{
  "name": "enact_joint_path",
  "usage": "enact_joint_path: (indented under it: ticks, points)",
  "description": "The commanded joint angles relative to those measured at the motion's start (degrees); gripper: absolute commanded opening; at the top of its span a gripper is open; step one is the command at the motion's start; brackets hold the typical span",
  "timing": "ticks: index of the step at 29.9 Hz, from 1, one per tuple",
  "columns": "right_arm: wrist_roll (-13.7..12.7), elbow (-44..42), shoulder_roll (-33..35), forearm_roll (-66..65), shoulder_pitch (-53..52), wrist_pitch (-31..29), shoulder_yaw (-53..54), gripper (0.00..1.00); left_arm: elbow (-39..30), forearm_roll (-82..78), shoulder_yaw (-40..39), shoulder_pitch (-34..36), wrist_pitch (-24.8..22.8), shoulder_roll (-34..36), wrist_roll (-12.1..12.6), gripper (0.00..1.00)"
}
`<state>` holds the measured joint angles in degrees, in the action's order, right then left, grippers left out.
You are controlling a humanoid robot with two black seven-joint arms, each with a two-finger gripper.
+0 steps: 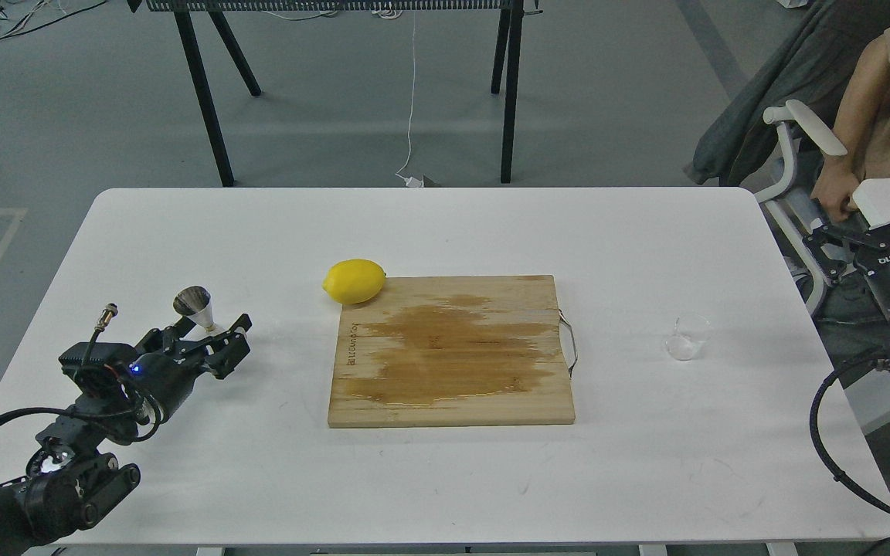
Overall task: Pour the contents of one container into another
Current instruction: 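Reach the left gripper to the metal jigger and grasp it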
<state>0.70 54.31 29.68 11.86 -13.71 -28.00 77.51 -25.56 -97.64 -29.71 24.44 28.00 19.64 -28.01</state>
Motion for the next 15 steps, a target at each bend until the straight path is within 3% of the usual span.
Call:
enact_joint_path:
  ticks: [1, 8, 15]
  points:
    - [0.0, 0.0, 0.0, 0.0, 0.0, 0.0, 0.0, 0.99, 2.2, 0.0, 0.1, 1.2, 0.0, -1.4, 0.0, 0.97]
    - [0.0, 0.0, 0.0, 0.0, 0.2, 0.0, 0.0, 0.99, 6.1, -0.3, 0.3, 2.5, 0.0, -3.1, 0.0, 0.86]
    - [0.0, 0.0, 0.0, 0.0, 0.3, 0.0, 0.0, 0.99, 8.4, 0.2, 2.2, 2.7, 0.0, -3.6, 0.0, 0.49]
